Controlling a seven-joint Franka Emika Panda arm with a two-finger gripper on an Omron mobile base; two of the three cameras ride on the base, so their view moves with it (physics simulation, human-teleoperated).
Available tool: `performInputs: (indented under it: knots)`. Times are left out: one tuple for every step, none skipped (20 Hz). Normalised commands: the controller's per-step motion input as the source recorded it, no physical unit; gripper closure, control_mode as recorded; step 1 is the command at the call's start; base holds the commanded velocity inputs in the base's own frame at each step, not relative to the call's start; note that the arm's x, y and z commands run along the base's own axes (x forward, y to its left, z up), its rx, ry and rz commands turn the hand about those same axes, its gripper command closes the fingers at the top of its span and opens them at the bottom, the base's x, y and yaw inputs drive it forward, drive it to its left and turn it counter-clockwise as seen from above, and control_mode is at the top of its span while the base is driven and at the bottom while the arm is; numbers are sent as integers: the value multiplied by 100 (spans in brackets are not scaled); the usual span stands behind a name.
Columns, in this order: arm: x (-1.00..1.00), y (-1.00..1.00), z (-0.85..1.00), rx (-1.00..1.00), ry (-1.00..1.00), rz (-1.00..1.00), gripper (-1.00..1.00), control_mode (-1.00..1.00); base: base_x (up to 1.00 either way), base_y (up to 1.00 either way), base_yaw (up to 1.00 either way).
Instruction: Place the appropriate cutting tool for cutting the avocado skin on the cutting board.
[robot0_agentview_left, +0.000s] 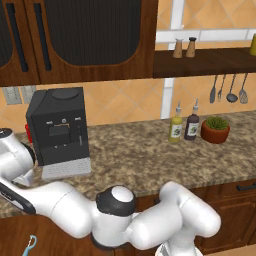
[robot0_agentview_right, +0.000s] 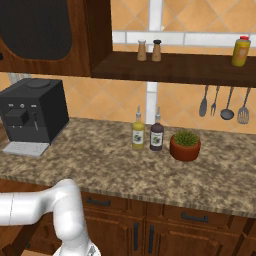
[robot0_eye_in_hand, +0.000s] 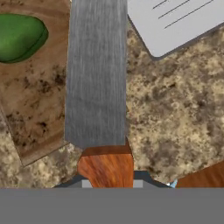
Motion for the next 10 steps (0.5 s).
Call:
performInputs:
  knots:
    - [40,7,-25,0,0,0,100,-100,0,0,0]
    - [43,8,-21,0,0,0,100,-100,0,0,0]
    - [43,11,-13,0,0,0,100,-100,0,0,0]
    - [44,12,-2,0,0,0,100,-100,0,0,0]
    - [46,15,-9,0,0,0,100,-100,0,0,0]
    - [46,17,-10,0,0,0,100,-100,0,0,0]
    - [43,19,-13,0,0,0,100,-100,0,0,0]
    - [40,19,-16,0,1,0,100,-100,0,0,0]
    - [38,21,-20,0,3,0,100,-100,0,0,0]
    - [34,20,-28,0,3,0,100,-100,0,0,0]
